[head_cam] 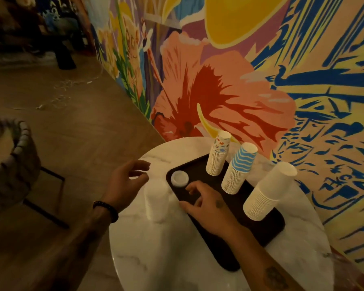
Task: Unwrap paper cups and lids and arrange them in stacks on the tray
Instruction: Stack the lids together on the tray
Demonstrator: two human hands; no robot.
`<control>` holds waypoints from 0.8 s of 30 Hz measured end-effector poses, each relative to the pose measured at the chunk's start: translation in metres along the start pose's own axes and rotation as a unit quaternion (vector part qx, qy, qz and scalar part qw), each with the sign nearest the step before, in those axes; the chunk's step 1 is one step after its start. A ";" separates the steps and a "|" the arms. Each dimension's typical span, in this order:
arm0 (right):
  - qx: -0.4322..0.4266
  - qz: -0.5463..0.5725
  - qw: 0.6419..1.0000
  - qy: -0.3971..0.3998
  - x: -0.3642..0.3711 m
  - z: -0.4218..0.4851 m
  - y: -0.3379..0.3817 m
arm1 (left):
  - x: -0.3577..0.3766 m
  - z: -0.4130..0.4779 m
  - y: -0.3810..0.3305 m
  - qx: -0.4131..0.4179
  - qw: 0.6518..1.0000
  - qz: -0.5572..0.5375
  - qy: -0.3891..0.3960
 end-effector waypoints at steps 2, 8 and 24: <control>0.006 0.000 1.000 0.002 0.017 0.008 0.011 | -0.011 0.008 0.024 -0.024 0.999 -0.015 0.024; 0.023 -0.012 0.999 -0.023 0.064 0.038 0.042 | -0.015 0.024 0.088 -0.088 0.978 -0.021 0.190; 0.137 -0.121 0.979 -0.085 0.133 0.071 0.048 | 0.012 0.043 0.109 0.027 0.943 0.006 0.333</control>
Point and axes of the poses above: each hand's wrist, its own z-axis towards the middle knuckle, its own x-axis out of the palm, y = z × x, the point moved 1 cm from there along z, towards the middle knuckle, and after that the axes turned 1 degree about -y, right-handed, at the moved point
